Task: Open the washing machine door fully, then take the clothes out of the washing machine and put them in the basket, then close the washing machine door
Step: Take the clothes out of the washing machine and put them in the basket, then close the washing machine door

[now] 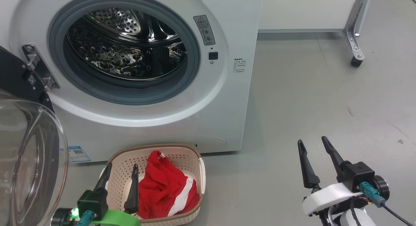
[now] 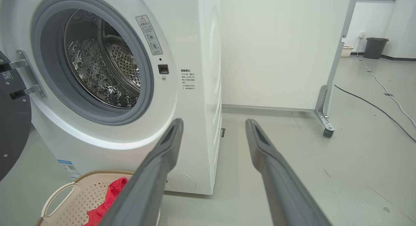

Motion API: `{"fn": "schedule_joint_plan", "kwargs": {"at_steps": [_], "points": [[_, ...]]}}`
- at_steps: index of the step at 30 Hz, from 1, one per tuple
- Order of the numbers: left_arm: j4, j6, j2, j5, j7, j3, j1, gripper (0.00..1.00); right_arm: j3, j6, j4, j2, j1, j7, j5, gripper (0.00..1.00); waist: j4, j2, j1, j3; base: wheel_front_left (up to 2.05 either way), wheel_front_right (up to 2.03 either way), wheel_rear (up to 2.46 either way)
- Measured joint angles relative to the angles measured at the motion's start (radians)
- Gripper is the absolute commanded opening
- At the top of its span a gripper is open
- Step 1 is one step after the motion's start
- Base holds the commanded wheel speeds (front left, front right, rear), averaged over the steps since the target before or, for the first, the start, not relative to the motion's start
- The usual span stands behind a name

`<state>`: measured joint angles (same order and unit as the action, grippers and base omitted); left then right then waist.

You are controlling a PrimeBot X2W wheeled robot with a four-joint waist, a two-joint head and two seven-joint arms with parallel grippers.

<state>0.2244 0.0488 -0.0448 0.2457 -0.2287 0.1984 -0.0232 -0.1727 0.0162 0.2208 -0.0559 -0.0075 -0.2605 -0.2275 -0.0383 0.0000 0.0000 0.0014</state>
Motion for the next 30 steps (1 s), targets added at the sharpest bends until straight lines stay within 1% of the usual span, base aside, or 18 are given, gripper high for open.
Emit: {"fn": "schedule_joint_plan", "kwargs": {"at_steps": [3, 5, 15, 22, 30], "points": [[-0.012, 0.000, 0.000, -0.003, 0.002, 0.001, -0.004, 1.00, 0.000, 0.000, -0.002, 0.000, 0.001, 0.000, 0.000, 1.00, 0.001, 0.0000, 0.0000, 0.001, 0.00, 0.00, 0.00], [-0.024, 0.008, 0.000, -0.004, 0.009, 0.001, -0.012, 1.00, 0.000, 0.000, -0.005, 0.000, 0.002, 0.000, 0.000, 1.00, 0.001, 0.0000, 0.0000, 0.002, 0.00, 0.00, 0.00], [-0.073, 0.009, -0.001, -0.019, 0.034, 0.007, -0.034, 1.00, 0.002, 0.000, -0.011, 0.002, 0.012, 0.000, 0.000, 1.00, 0.003, 0.0000, 0.0000, 0.007, 0.00, 0.00, 0.00], [-0.109, 0.018, -0.002, -0.023, 0.034, 0.007, -0.043, 1.00, 0.003, 0.000, -0.012, 0.004, 0.012, 0.000, 0.000, 1.00, 0.004, 0.0000, 0.0000, 0.009, -0.01, 0.03, -0.02], [-0.135, 0.026, -0.004, -0.036, 0.052, 0.009, -0.049, 1.00, 0.005, 0.003, -0.014, 0.007, 0.013, 0.000, 0.000, 1.00, 0.006, 0.0000, 0.0000, 0.012, -0.15, 0.36, -0.21]]}}
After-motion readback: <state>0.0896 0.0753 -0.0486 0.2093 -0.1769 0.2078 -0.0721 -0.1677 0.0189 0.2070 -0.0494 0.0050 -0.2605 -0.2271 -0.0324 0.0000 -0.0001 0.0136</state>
